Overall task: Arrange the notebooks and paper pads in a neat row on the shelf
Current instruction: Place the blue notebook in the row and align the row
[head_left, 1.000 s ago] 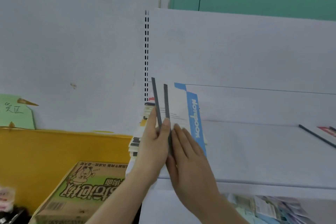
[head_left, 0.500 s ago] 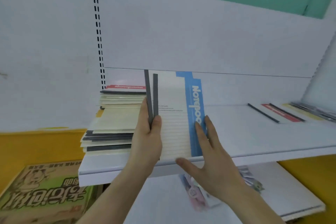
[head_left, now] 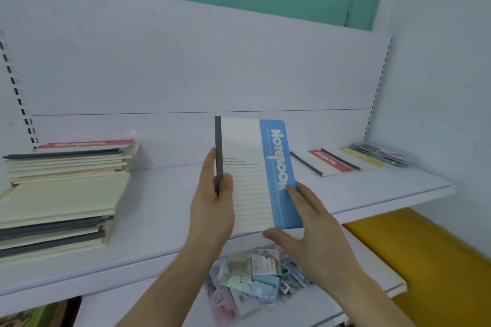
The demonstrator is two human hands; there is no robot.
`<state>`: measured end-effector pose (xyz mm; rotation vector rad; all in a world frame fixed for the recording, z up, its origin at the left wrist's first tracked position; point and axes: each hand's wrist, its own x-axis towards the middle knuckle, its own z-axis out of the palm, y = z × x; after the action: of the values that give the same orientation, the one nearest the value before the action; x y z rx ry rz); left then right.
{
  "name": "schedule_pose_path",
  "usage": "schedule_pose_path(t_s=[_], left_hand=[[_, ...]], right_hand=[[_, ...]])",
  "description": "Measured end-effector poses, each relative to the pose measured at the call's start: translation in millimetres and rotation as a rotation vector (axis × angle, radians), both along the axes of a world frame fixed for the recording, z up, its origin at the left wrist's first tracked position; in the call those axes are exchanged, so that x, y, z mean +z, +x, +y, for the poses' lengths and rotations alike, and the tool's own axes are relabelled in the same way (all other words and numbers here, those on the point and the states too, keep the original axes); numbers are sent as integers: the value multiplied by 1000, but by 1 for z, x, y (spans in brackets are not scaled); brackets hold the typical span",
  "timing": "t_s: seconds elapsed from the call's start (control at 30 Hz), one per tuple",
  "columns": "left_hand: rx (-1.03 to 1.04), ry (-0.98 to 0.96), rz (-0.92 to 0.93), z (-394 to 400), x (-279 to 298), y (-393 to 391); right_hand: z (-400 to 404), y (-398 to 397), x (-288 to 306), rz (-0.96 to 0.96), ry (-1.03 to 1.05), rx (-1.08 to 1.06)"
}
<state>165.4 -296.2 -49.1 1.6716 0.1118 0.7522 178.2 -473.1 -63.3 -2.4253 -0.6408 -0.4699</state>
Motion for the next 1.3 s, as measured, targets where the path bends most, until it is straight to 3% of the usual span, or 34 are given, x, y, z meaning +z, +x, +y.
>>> schedule_pose_path(t_s=[0.17, 0.33, 0.6, 0.97, 1.17, 1.3], left_hand=[[-12, -18, 60, -62, -8, 42], [18, 400, 210, -73, -16, 91], [-197, 992, 495, -55, -38, 152], [-100, 1245, 564, -37, -54, 250], [-80, 1352, 629, -36, -57, 272], [-85, 1353, 667, -42, -53, 279]], right_hand=[[-62, 40, -6, -83, -79, -50], [-95, 85, -19, -60, -82, -79], [-95, 176, -30, -47, -272, -41], [-80, 293, -36, 2, -444, 26], [-85, 331, -38, 75, -476, 111], [-93, 350, -41, 20, -514, 192]])
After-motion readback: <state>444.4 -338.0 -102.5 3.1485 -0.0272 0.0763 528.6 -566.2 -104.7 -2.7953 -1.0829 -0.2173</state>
